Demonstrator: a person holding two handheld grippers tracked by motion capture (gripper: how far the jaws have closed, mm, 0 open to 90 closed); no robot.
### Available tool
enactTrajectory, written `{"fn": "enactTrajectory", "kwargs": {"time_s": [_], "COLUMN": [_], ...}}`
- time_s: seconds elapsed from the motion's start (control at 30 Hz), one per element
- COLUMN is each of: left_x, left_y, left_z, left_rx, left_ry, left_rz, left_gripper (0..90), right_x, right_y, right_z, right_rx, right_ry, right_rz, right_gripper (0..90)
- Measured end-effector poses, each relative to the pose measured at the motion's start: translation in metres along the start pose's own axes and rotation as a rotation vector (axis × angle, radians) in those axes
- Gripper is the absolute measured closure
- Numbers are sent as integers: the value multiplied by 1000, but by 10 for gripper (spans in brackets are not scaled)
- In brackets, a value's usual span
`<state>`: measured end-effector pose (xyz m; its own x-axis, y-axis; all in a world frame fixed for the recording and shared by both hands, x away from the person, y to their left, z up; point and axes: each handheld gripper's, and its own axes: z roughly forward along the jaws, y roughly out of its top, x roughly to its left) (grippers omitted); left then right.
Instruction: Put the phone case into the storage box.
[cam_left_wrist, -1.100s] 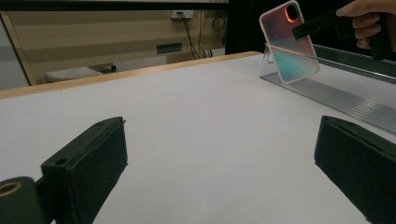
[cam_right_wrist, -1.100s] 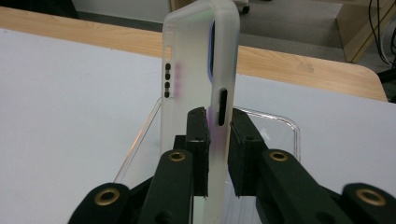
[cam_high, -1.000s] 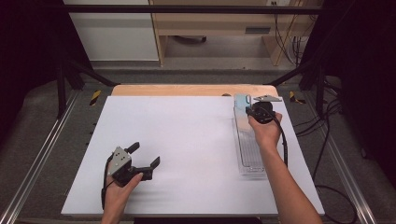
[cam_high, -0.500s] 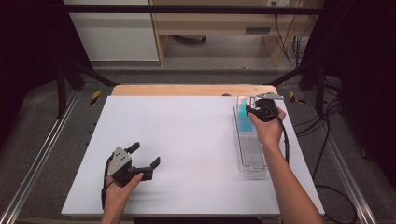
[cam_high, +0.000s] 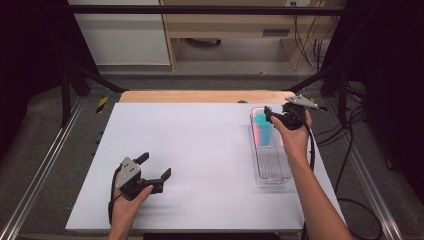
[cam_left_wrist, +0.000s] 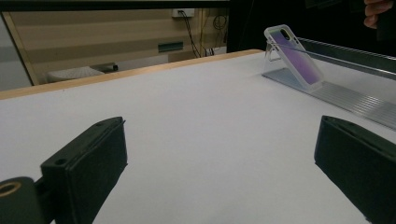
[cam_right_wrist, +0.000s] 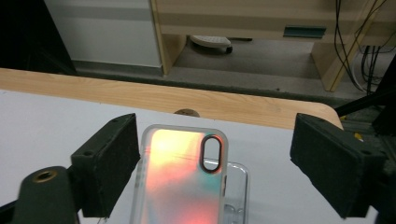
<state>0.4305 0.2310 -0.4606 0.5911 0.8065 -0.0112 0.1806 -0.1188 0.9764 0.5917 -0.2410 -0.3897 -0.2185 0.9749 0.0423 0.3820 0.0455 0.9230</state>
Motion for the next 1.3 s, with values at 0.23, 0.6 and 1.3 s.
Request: {"fn": "enactTrajectory", "kwargs": {"time_s": [0.23,0.6,1.3], "left_x": [1,3,5], "left_y": [0,-1,-1], "left_z": [-1,-2,-4], "left_rx": [2,3,3], "left_ry": [7,17,22], "left_rz": [4,9,12], "left_gripper": [18,14,14], "right_x": [3,8,1], "right_y": [2,7,10], "right_z": [-6,-18,-26], "right_rx": [-15,-55,-65], "right_ry": [42,106,156], "right_rz": [11,5,59], "right_gripper": [93,60,50]}}
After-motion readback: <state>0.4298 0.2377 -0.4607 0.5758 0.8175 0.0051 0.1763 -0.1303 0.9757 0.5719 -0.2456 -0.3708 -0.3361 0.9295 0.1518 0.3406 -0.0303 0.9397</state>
